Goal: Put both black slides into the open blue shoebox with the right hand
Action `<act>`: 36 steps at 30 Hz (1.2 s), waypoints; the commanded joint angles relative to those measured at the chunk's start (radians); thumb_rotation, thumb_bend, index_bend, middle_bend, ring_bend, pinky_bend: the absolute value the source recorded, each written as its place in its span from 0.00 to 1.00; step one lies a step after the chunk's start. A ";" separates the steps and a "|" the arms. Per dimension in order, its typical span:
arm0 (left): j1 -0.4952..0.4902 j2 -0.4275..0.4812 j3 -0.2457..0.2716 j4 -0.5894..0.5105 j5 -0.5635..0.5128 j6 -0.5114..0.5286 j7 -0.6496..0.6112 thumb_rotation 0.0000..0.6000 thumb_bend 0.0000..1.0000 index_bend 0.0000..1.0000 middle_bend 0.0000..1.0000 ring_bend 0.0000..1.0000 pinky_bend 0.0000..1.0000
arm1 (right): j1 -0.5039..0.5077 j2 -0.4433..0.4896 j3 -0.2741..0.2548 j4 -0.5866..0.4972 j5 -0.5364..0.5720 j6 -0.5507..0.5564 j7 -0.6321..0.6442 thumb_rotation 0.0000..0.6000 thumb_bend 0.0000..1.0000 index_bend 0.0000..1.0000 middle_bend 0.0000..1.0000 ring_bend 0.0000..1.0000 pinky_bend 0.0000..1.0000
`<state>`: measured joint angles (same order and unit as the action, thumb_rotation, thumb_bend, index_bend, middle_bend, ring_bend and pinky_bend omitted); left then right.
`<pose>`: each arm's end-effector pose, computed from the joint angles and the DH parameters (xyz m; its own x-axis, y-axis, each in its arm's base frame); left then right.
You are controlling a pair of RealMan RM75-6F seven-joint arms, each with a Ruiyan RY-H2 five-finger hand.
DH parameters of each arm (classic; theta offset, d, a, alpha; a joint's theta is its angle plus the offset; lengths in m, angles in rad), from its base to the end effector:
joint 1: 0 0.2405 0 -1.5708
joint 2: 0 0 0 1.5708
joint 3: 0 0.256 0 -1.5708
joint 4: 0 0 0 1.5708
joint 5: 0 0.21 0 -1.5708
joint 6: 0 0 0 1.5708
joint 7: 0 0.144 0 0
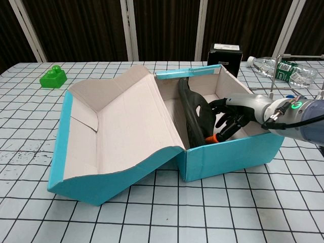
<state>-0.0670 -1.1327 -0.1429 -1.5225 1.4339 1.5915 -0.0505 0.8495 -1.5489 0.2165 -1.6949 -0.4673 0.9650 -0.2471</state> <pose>-0.3243 0.1926 0.1956 0.4068 -0.1971 0.8920 0.9134 0.0725 -0.4005 -0.1305 -0.3258 -0.0366 -0.0813 -0.5414 0.8368 -0.9946 0.0988 -0.0327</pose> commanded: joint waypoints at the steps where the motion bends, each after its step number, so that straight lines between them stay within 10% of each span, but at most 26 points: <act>1: 0.000 0.001 0.000 0.000 -0.001 -0.001 -0.002 1.00 0.22 0.09 0.00 0.00 0.10 | 0.041 0.002 0.018 -0.027 0.117 0.029 -0.084 1.00 0.28 0.17 0.16 0.21 0.11; 36: -0.001 0.002 0.003 -0.006 -0.002 -0.007 0.008 1.00 0.22 0.09 0.00 0.00 0.10 | 0.028 0.062 0.070 -0.179 0.107 0.127 -0.121 1.00 0.19 0.06 0.05 0.12 0.07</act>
<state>-0.0684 -1.1308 -0.1401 -1.5287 1.4320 1.5845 -0.0421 0.8800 -1.4946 0.2833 -1.8665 -0.3550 1.0840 -0.3651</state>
